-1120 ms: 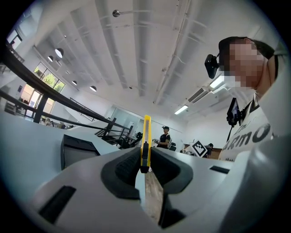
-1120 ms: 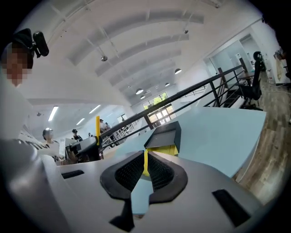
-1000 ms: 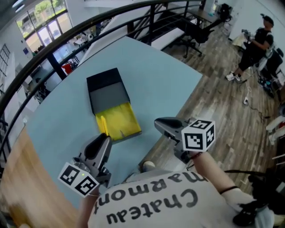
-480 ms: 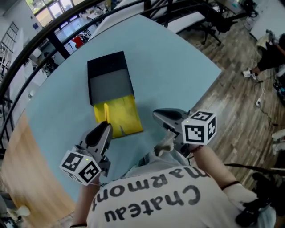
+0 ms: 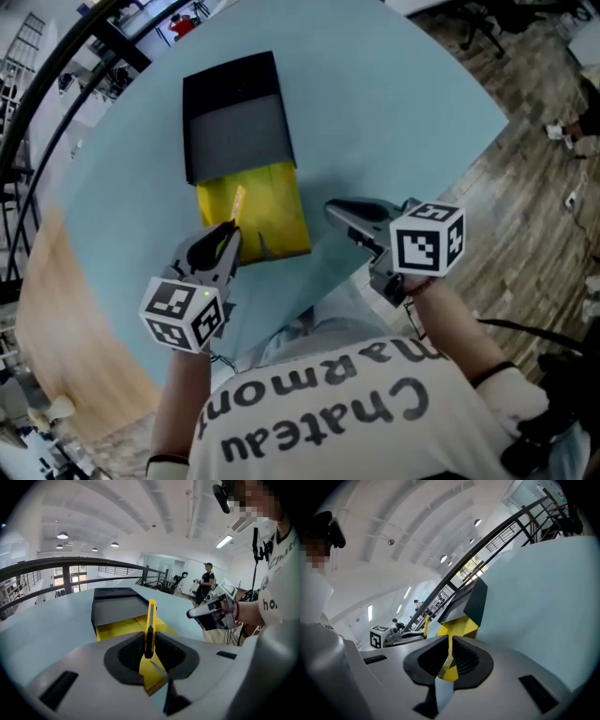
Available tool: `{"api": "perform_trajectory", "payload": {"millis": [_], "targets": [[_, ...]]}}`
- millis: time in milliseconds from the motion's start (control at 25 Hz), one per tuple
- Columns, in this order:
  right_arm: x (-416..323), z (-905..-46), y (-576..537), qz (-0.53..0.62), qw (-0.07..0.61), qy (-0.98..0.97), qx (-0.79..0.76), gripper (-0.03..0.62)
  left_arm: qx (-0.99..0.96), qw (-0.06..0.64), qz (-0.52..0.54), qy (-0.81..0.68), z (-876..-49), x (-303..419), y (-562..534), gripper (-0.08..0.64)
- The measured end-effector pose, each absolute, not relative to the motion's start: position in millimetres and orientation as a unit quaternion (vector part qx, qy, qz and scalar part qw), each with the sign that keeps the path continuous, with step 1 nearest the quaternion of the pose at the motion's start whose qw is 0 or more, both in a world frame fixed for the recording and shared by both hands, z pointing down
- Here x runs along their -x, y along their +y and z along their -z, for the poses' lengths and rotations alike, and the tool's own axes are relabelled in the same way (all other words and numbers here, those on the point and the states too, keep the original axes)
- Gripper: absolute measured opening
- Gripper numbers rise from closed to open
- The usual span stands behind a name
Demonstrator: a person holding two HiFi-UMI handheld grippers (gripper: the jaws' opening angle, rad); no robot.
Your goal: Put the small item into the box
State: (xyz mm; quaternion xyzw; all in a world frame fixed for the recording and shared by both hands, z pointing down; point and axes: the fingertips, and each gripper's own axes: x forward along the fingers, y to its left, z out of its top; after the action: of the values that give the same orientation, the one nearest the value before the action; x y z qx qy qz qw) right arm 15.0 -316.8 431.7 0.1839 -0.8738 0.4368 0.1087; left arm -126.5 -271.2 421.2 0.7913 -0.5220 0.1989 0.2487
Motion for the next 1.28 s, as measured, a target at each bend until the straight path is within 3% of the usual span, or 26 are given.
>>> {"api": "perform_trajectory", "payload": {"millis": [240, 840, 1280], "targets": [[-13.0, -446.2, -319.7, -0.457, 0.097, -0.867, -0.170, 0.049, -0.765, 0.291, -0.230, -0.527, -449.5, 131.7, -274.3, 0.067], [-8.3, -459.4, -324.2, -0.472, 0.079, -0.861, -0.170, 0.049, -0.744, 0.290, -0.406, -0.446, -497.1, 128.0, -277.2, 0.067], [-14.9, -464.6, -330.0, -0.487, 0.060, -0.850, -0.192, 0.049, -0.708, 0.314, -0.467, -0.426, -514.5, 132.1, -268.2, 0.069]]}}
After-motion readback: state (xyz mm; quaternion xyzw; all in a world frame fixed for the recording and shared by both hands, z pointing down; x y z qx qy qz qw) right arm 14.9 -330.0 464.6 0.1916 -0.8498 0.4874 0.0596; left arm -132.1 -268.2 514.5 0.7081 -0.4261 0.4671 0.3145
